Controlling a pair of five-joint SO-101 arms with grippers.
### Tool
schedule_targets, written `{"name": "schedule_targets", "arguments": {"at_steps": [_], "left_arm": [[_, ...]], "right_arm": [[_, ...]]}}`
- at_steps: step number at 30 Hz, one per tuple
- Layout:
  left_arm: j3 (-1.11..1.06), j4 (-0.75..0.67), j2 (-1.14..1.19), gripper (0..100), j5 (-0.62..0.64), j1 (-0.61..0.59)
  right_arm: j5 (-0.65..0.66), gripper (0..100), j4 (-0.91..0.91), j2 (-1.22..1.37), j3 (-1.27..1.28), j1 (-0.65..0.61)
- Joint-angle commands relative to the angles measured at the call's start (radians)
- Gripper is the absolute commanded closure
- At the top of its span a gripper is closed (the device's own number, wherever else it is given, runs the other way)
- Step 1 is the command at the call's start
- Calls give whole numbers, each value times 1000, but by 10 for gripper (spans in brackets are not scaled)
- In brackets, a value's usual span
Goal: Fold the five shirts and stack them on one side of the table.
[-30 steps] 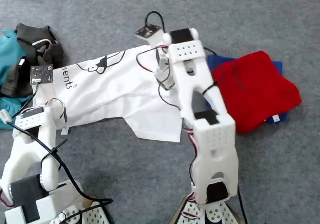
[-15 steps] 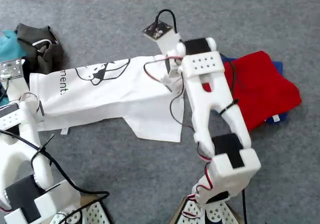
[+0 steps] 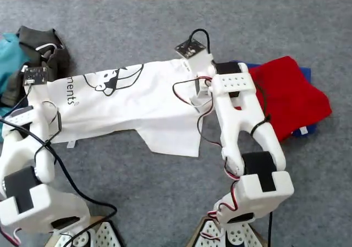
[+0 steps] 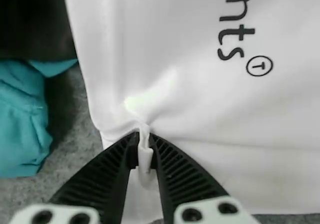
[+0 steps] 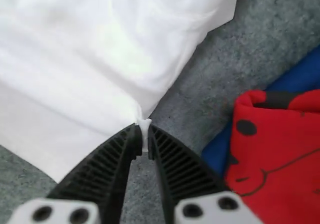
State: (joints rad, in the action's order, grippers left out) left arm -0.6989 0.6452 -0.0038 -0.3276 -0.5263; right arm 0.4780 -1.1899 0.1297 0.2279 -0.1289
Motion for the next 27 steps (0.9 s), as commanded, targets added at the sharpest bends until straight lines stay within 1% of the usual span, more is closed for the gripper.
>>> {"name": "schedule_targets", "arguments": {"at_steps": [1,4,6,8,9,11,14,16,18,20,21,23,24,25,26,27], "left_arm": [[53,12,11,971,-11,-16],[56,14,12,971,-6,-36],[50,21,11,970,-11,-44],[67,77,11,969,-12,-53],[82,114,11,954,-12,-58],[114,201,11,878,-6,-70],[160,315,11,748,-5,-79],[203,385,11,737,-5,-81],[277,473,9,748,-5,-99],[383,565,9,762,-3,-124],[441,609,9,783,11,-142],[565,675,9,862,98,-180],[619,694,11,920,164,-200],[670,701,18,977,233,-214],[705,706,21,970,293,-223],[716,700,21,943,344,-225]], "right_arm": [[2,984,-17,-51,25,-12],[-2,984,0,-51,90,-77],[-6,982,23,-51,117,-95],[-8,979,40,-45,127,-94],[-2,960,40,-44,128,-91],[-9,868,34,-48,128,-72],[-2,687,5,-51,108,-54],[-2,618,-60,-51,56,-55],[-9,639,-121,-51,-22,-57],[-31,721,-155,-47,-113,-63],[-58,793,-161,-42,-162,-74],[-115,982,-147,-22,-236,-115],[-140,982,-135,1,-262,-144],[-170,944,-126,30,-288,-178],[-204,939,-112,70,-315,-209],[-244,953,-89,117,-343,-236]]}}
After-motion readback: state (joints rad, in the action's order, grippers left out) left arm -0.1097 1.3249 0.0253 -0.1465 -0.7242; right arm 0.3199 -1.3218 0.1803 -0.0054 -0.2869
